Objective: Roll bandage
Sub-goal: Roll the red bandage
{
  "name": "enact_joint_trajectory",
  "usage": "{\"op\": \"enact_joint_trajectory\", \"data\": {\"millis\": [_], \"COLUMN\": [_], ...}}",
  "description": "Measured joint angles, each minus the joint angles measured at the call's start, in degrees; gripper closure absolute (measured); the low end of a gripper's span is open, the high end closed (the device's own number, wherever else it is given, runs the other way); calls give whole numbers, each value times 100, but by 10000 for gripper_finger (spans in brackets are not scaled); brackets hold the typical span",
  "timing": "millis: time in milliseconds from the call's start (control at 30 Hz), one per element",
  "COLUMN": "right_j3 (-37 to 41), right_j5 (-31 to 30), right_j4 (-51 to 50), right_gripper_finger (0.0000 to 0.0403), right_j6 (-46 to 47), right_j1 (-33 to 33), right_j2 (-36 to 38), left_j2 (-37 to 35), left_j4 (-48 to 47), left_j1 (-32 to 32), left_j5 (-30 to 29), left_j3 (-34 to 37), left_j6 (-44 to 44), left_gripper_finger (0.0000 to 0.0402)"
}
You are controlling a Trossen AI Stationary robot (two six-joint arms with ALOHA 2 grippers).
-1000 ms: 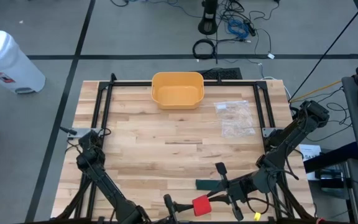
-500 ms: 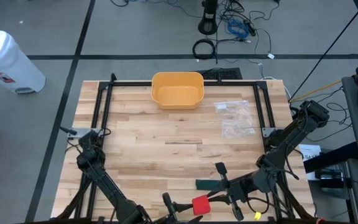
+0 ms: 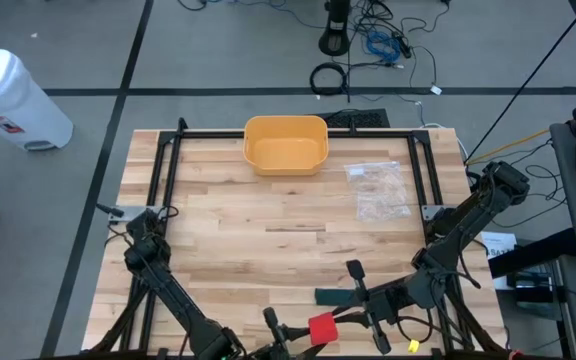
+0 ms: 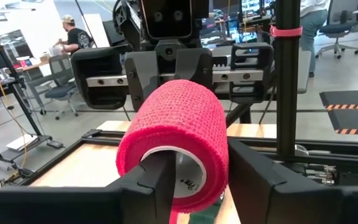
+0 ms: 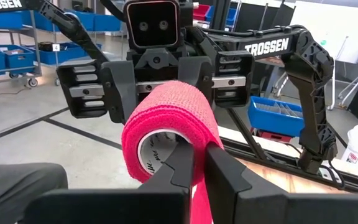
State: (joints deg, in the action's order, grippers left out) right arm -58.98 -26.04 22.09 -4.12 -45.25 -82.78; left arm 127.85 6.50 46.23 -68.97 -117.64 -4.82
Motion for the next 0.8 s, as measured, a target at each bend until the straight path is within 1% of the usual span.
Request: {"op": "enact_joint_trajectory", "data": {"millis": [300, 533, 633, 800], "right_j3": [0, -2, -4, -7], "right_j5": [-8, -6, 5, 31], "right_j4": [-18, -168, -233, -260], "right_gripper_finger": [385, 382, 368, 331], "right_j6": [41, 195, 252, 308], "right_j1": [0, -9, -13, -17], "right_j2": [0, 0, 0, 2], "left_j2": [0, 0, 0, 0], "left_j4": [9, 6, 6, 9], "left_j1": [12, 12, 14, 34], "left_j5": [-11, -18, -34, -94], "left_j3": [0, 0, 0, 0], "left_j6": [-7, -7, -7, -26], "left_gripper_finger": [320, 335, 336, 336]}}
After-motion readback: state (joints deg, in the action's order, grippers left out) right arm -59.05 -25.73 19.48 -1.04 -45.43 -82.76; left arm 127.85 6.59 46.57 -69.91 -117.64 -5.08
